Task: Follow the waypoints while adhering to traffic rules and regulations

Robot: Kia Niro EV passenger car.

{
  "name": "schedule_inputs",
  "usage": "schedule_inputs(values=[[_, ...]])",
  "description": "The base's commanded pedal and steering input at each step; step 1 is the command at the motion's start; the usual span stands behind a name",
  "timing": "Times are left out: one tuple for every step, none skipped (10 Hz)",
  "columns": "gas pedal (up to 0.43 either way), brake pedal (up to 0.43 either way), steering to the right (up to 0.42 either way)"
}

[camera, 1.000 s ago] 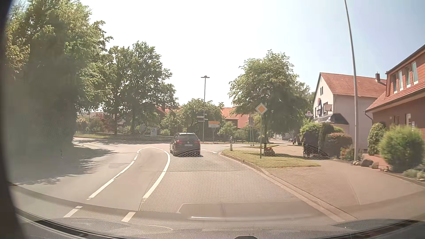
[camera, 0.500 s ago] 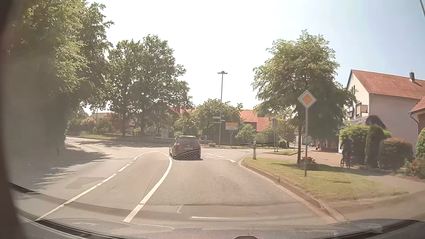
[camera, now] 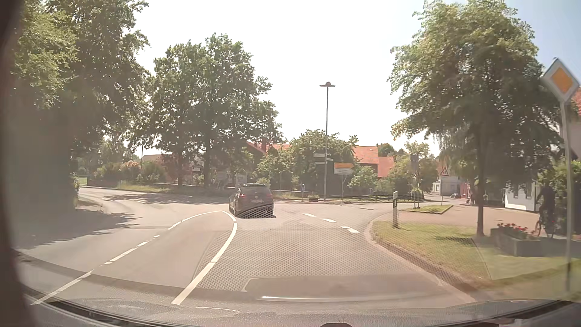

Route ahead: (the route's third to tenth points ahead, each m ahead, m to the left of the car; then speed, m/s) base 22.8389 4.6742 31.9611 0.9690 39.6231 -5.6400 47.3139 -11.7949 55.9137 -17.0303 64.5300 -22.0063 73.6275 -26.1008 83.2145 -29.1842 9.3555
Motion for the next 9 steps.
schedule_inputs(values=[[0.197, 0.0, -0.042], [0.209, 0.0, -0.029], [0.209, 0.0, -0.018], [0.209, 0.0, -0.004], [0.209, 0.0, 0.013], [0.209, 0.0, 0.028], [0.209, 0.0, 0.041], [0.209, 0.0, 0.062], [0.209, 0.0, 0.081]])
